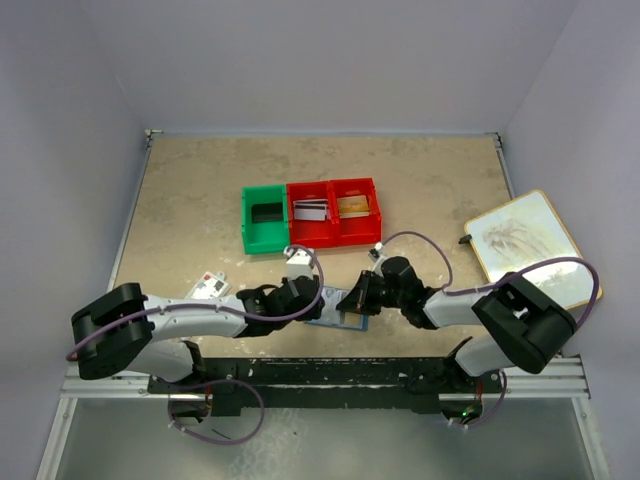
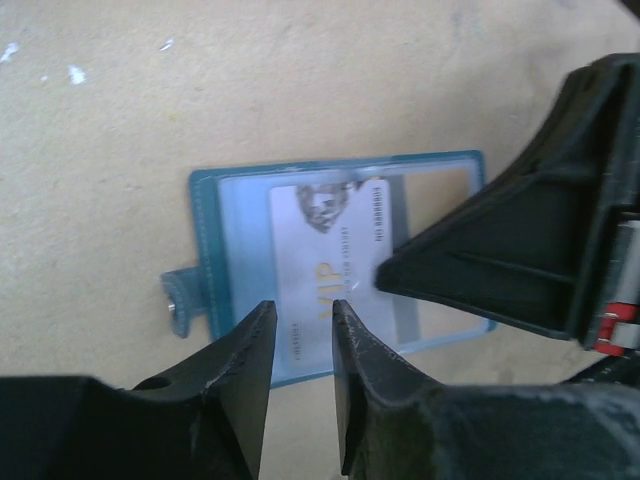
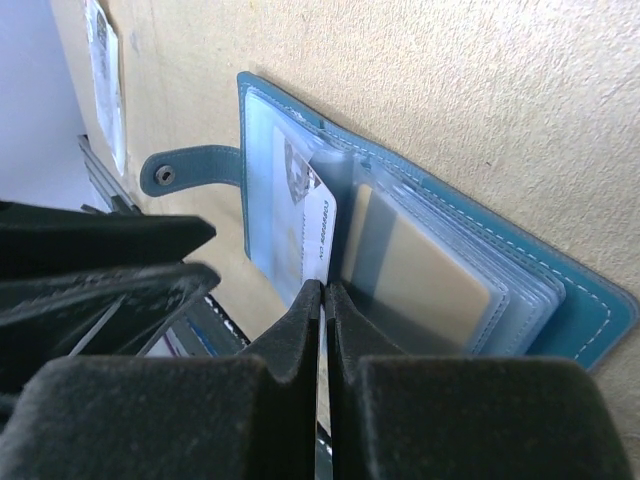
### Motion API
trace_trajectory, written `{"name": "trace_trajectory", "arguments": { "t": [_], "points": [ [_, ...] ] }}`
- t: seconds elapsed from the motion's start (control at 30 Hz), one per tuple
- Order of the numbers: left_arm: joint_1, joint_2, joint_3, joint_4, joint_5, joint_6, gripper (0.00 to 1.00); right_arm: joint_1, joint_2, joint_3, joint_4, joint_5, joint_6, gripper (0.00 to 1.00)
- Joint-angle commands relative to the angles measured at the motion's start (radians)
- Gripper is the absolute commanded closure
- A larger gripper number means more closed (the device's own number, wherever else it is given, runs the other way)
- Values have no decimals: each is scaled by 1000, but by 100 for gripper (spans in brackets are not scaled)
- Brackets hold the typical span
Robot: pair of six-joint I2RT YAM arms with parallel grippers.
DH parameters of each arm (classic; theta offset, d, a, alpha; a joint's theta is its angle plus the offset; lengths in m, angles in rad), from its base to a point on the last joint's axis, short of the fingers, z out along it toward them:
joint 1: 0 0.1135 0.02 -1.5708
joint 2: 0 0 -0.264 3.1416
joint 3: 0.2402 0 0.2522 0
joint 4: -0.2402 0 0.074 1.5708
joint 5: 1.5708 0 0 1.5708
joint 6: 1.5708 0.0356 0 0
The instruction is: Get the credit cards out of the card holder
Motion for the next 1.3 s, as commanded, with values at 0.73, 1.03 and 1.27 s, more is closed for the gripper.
{"name": "trace_trajectory", "arguments": {
  "t": [0.73, 1.03, 1.27],
  "points": [
    [-14, 169, 94, -33, -86, -69, 74, -4, -47, 28, -71, 52, -25, 94],
    [-14, 159, 74, -16, -57, -66, 80, -5, -39, -6, 49, 74, 45, 81],
    [-14, 161, 73, -13, -59, -67, 85, -5, -5, 20, 69, 88, 47, 74]
  ]
}}
